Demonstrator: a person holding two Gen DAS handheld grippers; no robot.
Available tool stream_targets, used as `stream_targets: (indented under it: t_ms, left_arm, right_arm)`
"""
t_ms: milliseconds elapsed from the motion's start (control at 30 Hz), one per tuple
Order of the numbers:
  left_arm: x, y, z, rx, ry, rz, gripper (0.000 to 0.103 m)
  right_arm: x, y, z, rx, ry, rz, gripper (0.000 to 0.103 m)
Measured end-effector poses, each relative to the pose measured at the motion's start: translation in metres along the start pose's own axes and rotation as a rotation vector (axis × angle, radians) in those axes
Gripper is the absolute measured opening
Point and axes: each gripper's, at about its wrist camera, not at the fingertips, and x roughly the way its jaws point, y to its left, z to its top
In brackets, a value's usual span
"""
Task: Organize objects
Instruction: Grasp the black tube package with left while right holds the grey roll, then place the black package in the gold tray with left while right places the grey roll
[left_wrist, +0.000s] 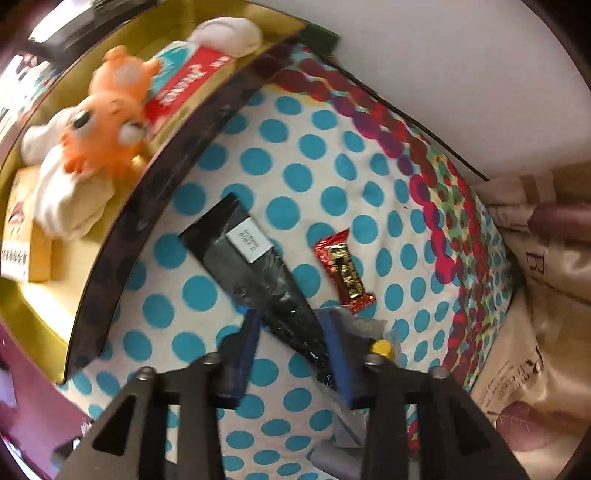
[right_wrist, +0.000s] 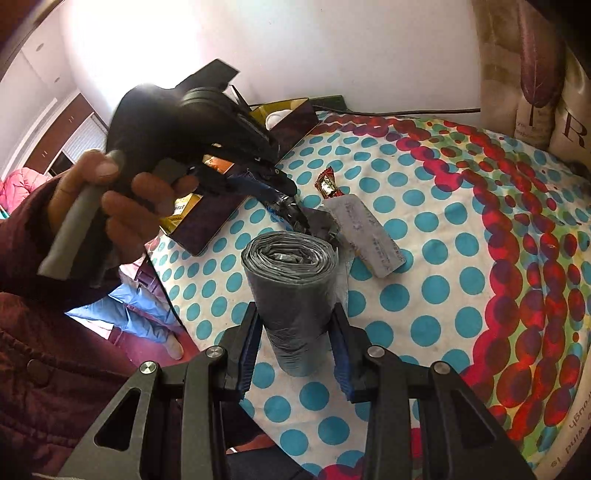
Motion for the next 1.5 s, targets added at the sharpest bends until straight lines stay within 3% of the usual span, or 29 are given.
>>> stream_targets:
  t_ms: [300,367,433,533,733,933,1100,1267,1500]
  left_arm:
    - [0.034,0.009,0.007,-0.184,0.14,0.005,0.049]
    - [0.031,0.004,0.007,-0.154,0.105,0.004,0.047]
    - [0.031,-0.001,0.007,-0.112,0.087,0.005,0.029]
    - [0.03,-0.003,0.006,-0.09,0.081,-0.004,0.027]
    - [-0.002,-0.001,0.002,-0.003,-0.004,-0.024,0.027]
    - [-0.067,0.02,0.003,0.072,-0.128,-0.025,0.027]
    - [-0.126,0.056,0.014,0.11,-0.25,0.047,0.027]
    - [-0.154,0.103,0.036,0.142,-0.251,0.13,0.027]
    - [-0.117,0.127,0.032,0.211,-0.146,0.129,0.027]
  right_arm:
    - [0.006,0.0,0.003,-0.011,0.009,0.015,0.034]
    - [0.005,0.0,0.003,-0.009,0.009,0.016,0.034]
    - [0.005,0.0,0.003,-0.005,0.007,0.015,0.034]
    - [0.005,0.0,0.003,0.001,0.004,0.015,0.034]
    - [0.008,0.001,0.005,0.003,0.006,0.011,0.034]
    - [0.015,0.009,0.012,-0.022,0.017,0.012,0.034]
    - [0.023,0.021,0.02,-0.038,0.025,0.007,0.034]
    - [0.029,0.03,0.027,-0.023,0.023,0.007,0.034]
    - [0.037,0.045,0.038,-0.01,0.016,-0.006,0.034]
